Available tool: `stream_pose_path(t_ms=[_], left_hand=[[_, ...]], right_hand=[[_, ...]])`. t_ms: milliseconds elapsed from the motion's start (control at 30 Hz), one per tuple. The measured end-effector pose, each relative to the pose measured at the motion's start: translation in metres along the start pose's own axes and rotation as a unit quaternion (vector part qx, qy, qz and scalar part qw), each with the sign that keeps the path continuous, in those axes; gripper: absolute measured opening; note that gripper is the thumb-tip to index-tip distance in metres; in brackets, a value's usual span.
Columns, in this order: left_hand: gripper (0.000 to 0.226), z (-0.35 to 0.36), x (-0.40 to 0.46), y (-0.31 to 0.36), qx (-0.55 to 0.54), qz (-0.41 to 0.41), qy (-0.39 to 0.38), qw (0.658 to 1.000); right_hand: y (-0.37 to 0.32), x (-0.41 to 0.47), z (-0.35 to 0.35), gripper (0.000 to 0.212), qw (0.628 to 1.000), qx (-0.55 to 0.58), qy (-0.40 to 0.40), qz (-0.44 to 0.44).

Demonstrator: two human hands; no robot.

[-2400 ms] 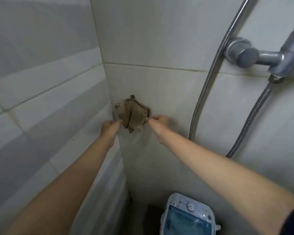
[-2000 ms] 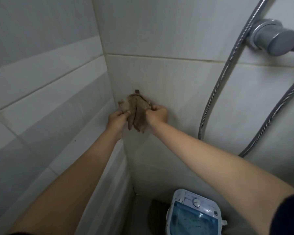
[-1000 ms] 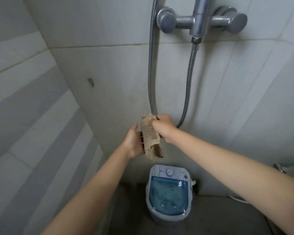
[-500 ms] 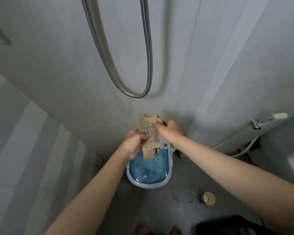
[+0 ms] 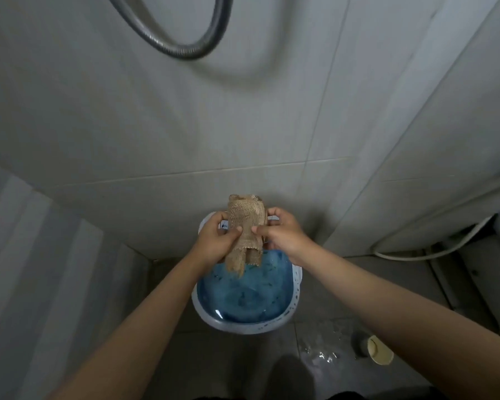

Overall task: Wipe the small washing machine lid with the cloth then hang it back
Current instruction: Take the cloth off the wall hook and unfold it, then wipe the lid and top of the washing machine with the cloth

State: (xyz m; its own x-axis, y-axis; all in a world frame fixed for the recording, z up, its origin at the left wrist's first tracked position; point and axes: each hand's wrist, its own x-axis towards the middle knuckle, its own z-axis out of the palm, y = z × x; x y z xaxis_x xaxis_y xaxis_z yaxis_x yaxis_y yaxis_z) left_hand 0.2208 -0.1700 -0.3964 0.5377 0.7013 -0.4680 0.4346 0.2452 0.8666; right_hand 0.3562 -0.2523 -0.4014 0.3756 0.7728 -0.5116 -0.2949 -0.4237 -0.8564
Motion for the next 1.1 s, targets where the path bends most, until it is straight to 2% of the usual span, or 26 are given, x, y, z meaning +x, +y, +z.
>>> stream_pose_path(t_ms=[167,300,433,533,667,833,900,967,1033,1100], left_hand=[[0.02,0.0,0.039,-0.054,-0.049,0.011,-0.032,0.998],[0.02,0.003,0.065,-0.084,-0.038,0.079,-0.057,0.994],[0.029,0.007,0.077,-0.097,-0.082,0.124,-0.027,0.988],[0.034,0.009,0.065,-0.106,-0.169,0.123,-0.051,0.977],[0.021,0.009,0.023,-0.11,-0.304,0.083,-0.12,0.941],[0.038,0.013,-0.022,-0.115,-0.249,0.113,-0.114,0.955],[0.029,0.011,-0.033,-0.115,-0.236,0.135,-0.094,0.958],[0.025,0.011,-0.045,-0.115,-0.213,0.15,-0.052,0.964],[0.029,0.009,-0.055,-0.115,-0.17,0.175,-0.012,0.97],[0.036,0.005,-0.061,-0.119,-0.083,0.218,0.012,0.972]], right_hand=[[0.048,0.046,-0.008,0.017,0.997,0.031,-0.012,-0.074],[0.077,0.077,-0.014,0.021,0.989,0.043,-0.031,-0.137],[0.092,0.089,-0.016,0.029,0.972,0.048,-0.054,-0.223],[0.103,0.082,-0.015,0.039,0.95,0.026,-0.054,-0.306],[0.111,0.05,-0.015,0.052,0.918,-0.031,-0.023,-0.395],[0.114,0.0,-0.007,0.052,0.879,-0.096,-0.013,-0.467],[0.117,-0.013,-0.002,0.052,0.882,-0.095,-0.013,-0.461],[0.118,-0.023,0.001,0.055,0.909,-0.071,-0.041,-0.409],[0.118,-0.034,0.003,0.052,0.945,0.006,-0.128,-0.299],[0.118,-0.041,0.0,0.041,0.955,0.051,-0.198,-0.213]])
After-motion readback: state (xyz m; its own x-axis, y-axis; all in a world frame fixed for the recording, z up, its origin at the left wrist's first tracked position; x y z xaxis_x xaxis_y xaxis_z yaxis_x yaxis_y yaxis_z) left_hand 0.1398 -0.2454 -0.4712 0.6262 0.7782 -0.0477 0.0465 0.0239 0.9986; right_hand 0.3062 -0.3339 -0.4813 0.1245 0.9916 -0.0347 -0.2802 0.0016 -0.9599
